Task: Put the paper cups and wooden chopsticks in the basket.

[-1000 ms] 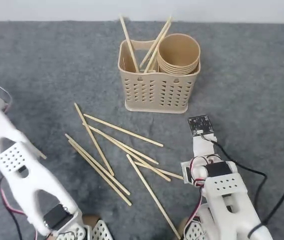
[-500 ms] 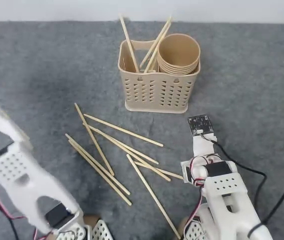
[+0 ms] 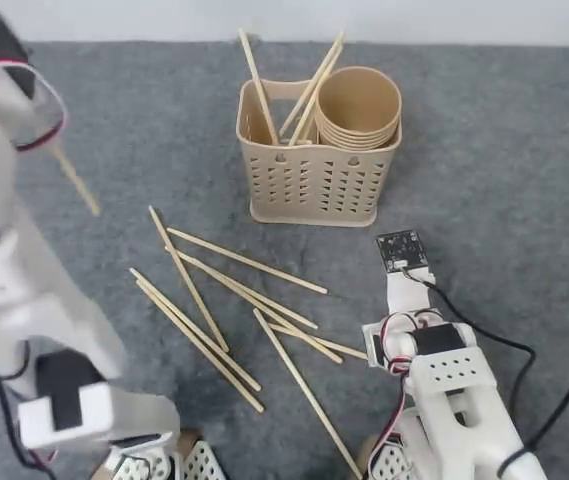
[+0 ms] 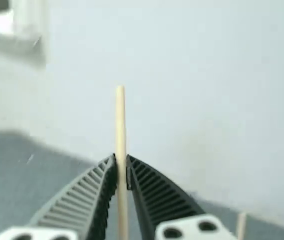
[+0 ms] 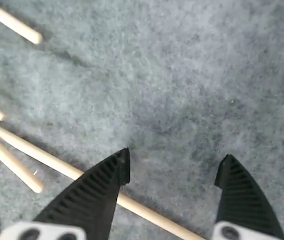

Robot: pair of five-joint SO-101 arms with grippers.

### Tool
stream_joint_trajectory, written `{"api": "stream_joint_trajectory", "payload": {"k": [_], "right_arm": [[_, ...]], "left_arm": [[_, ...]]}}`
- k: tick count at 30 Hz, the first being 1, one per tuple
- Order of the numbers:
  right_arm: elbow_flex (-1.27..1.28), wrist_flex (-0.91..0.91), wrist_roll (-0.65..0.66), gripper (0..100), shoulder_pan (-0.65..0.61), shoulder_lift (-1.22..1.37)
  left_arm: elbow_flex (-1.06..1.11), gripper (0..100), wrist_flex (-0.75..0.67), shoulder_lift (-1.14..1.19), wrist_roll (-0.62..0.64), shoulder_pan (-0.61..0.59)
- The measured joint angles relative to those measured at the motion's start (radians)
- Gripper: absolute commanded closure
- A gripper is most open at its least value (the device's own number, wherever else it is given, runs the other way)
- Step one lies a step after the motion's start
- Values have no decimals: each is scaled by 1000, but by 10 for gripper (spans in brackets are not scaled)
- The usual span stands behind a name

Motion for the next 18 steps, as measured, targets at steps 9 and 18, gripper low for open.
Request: {"api": "stream_joint_trajectory", "payload": {"k": [9, 18], "right_arm": [[0, 0, 0, 714, -2, 0], [0, -2, 0, 714, -2, 0]], "left_arm": [[6, 988, -198, -9, -80, 275], [6, 988, -410, 152, -141, 427]]}}
